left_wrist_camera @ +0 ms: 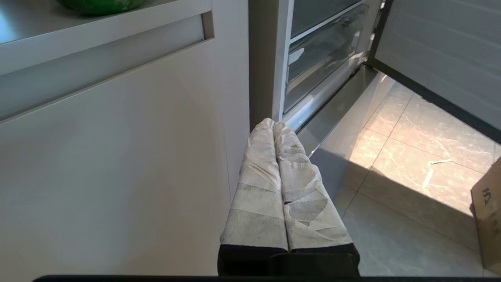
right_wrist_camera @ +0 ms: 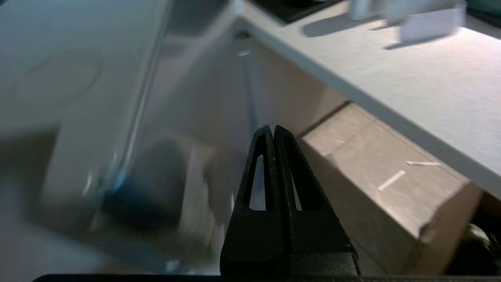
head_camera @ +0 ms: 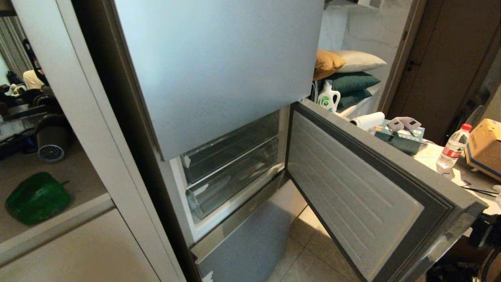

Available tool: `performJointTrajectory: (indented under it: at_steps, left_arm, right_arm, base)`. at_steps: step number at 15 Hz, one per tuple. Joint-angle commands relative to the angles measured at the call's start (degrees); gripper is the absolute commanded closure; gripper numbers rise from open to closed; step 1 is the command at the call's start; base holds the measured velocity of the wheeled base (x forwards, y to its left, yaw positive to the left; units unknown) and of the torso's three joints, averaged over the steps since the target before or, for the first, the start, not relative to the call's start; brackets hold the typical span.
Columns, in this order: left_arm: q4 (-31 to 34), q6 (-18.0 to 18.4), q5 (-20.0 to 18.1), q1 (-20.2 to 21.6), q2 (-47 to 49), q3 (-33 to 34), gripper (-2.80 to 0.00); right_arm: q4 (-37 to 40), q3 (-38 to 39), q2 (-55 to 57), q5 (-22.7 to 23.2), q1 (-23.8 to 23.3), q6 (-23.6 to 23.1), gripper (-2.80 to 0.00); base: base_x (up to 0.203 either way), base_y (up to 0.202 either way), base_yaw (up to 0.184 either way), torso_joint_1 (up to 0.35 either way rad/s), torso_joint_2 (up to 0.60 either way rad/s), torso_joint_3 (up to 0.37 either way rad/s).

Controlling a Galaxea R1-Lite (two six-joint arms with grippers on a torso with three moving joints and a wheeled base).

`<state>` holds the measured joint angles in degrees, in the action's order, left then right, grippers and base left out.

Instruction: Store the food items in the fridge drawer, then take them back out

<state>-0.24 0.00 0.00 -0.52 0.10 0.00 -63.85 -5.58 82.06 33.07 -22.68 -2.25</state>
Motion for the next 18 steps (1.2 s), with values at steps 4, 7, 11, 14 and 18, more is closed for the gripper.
performJointTrajectory:
  at_steps: [4,7,11,14,18]
  left_arm:
    - [0.0,0.0,0.0,0.0,0.1,0.0,0.0]
    - [0.0,0.0,0.0,0.0,0.1,0.0,0.0]
    - [0.0,0.0,0.0,0.0,0.1,0.0,0.0]
    - [0.0,0.0,0.0,0.0,0.1,0.0,0.0]
    - [0.0,0.0,0.0,0.0,0.1,0.0,0.0]
  right_arm:
    - [-0.4,5.5,-7.8,-0.1,12.4,-0.2,0.0]
    - [-0.4,5.3,-8.5,-1.0,23.4,1.5,0.0]
    - [-0.3,-2.3,-2.6,-14.1,40.5,5.6,0.0]
    - [-0.4,-11.2,8.3,-19.3,44.7,7.6,0.0]
    - [-0.3,-23.8,21.5,-20.9,47.3,7.8,0.0]
  base:
    - [0.0,0.0,0.0,0.0,0.0,0.0]
    - [0.0,0.0,0.0,0.0,0.0,0.0]
    - [0.0,0.0,0.0,0.0,0.0,0.0]
    - [0.0,0.0,0.0,0.0,0.0,0.0]
    - [0.0,0.0,0.0,0.0,0.0,0.0]
